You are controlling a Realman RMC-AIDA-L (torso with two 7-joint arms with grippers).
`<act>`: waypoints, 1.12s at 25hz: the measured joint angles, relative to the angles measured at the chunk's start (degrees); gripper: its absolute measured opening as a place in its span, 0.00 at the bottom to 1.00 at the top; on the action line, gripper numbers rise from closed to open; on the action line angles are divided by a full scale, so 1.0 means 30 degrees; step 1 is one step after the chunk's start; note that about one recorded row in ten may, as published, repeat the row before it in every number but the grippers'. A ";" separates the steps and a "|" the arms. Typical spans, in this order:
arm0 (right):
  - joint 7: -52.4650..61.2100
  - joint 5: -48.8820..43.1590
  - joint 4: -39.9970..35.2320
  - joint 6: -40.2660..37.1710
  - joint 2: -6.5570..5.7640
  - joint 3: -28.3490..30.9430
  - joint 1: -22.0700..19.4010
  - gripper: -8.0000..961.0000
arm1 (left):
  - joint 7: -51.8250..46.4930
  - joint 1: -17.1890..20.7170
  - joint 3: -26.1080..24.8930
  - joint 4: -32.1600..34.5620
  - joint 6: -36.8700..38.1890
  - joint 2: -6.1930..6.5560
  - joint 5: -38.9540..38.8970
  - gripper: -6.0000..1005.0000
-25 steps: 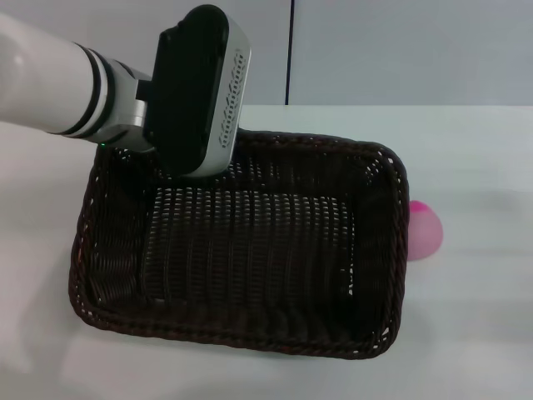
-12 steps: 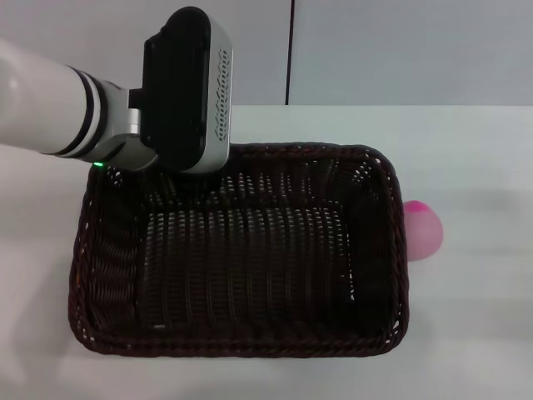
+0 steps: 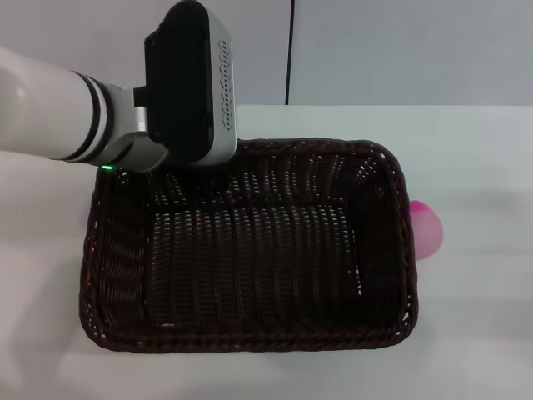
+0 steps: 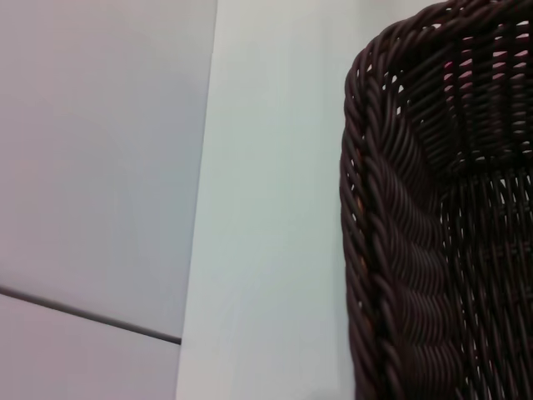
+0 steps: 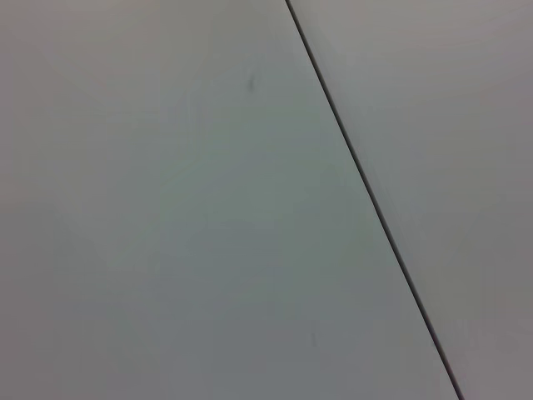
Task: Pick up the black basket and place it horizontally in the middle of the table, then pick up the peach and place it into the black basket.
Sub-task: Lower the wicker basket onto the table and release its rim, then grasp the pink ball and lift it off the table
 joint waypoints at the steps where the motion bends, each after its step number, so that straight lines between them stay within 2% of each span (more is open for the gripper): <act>1: 0.0000 -0.0001 0.0000 0.0000 0.0000 -0.0002 -0.0007 0.62 | 0.0007 0.0005 0.0074 -0.0054 -0.0020 -0.0001 0.0001 0.32; 6: 0.0000 -0.0003 0.0016 0.0000 -0.0001 -0.0034 -0.0049 0.61 | -0.0139 0.0042 0.0359 -0.0146 -0.0206 -0.0016 0.0011 0.34; 14: 0.0213 -0.0002 -0.0006 -0.0223 0.0015 -0.0017 -0.0401 0.61 | -0.0899 0.0297 0.0145 0.0665 -0.0467 0.0019 -0.0075 0.67; 17: 0.0220 -0.0025 -0.0221 -0.0342 0.0018 -0.0141 -0.0581 0.61 | -0.1008 0.0622 -0.0123 0.1051 -0.1142 0.0026 -0.0288 0.71; 20: 0.0890 -0.0801 -0.1056 -0.0463 -0.0038 -0.0565 -0.0976 0.60 | -0.1052 0.1187 -0.1227 0.1314 -0.2085 0.0011 -0.1628 0.73; 23: 0.3614 -0.3018 -0.3366 -0.0175 -0.0116 -0.0817 -0.1700 0.60 | -0.0718 0.2137 -0.3781 0.1124 -0.3352 0.0073 -0.5878 0.73; 26: 0.7345 -0.6009 -0.6932 0.0137 -0.0144 -0.0763 -0.2485 0.60 | 0.1303 0.3265 -0.6308 -0.0144 -0.3723 0.0128 -1.2102 0.73; 28: 1.0650 -0.8601 -1.0202 0.0192 -0.0150 -0.0616 -0.2852 0.60 | 0.3266 0.4068 -0.7620 -0.1682 -0.3561 0.0135 -1.6662 0.73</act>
